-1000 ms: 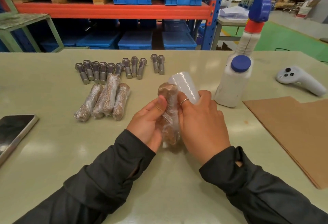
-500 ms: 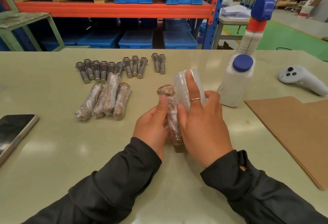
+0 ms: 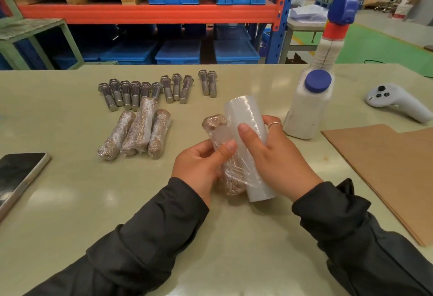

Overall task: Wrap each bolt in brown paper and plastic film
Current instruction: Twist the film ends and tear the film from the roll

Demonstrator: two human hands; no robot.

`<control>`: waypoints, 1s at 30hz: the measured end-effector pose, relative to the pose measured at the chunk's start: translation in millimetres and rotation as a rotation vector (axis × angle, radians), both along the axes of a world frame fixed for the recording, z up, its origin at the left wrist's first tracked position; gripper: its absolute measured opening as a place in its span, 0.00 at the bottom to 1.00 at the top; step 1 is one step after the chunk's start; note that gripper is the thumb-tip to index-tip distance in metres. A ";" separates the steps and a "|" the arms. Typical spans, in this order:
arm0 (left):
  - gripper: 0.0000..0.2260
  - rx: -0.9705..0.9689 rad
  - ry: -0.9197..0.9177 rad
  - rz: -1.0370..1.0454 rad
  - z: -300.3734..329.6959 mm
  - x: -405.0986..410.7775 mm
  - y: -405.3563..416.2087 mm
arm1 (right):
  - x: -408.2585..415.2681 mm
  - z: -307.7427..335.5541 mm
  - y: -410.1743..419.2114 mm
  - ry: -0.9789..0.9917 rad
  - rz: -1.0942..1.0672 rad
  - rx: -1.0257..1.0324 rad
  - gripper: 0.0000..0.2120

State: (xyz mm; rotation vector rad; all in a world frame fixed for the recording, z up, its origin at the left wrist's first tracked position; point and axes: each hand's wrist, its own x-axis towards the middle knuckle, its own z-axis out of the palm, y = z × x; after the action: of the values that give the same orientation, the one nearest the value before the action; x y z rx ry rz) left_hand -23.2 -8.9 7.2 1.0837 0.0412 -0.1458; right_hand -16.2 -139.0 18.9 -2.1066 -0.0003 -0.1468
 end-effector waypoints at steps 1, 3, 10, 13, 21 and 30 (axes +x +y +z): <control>0.12 0.002 0.007 0.005 0.5 0.3 1.1 | 0.4 -0.3 -0.9 -0.002 -0.009 0.012 0.18; 0.14 0.007 0.008 0.013 2.5 2.0 3.5 | 1.4 1.0 -3.2 -0.036 -0.047 -0.009 0.18; 0.13 -0.040 -0.042 -0.067 9.4 1.6 9.3 | 5.6 5.8 -5.2 -0.109 -0.096 -0.244 0.30; 0.13 -0.045 -0.059 -0.117 11.5 -0.4 12.0 | 5.2 6.3 -3.8 -0.101 -0.080 -0.256 0.30; 0.13 -0.083 -0.050 -0.127 7.3 1.6 9.2 | -1.9 5.1 9.9 -0.150 -0.158 -0.494 0.33; 0.15 -0.097 0.024 -0.093 1.6 6.3 12.2 | -7.7 6.1 16.0 -0.193 -0.153 -0.584 0.31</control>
State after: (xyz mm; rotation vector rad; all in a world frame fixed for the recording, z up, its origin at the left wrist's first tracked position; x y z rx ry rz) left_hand -16.9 3.3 8.8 0.9877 0.0050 -0.2426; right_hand -23.9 -123.0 25.0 -2.6657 0.0027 -0.4902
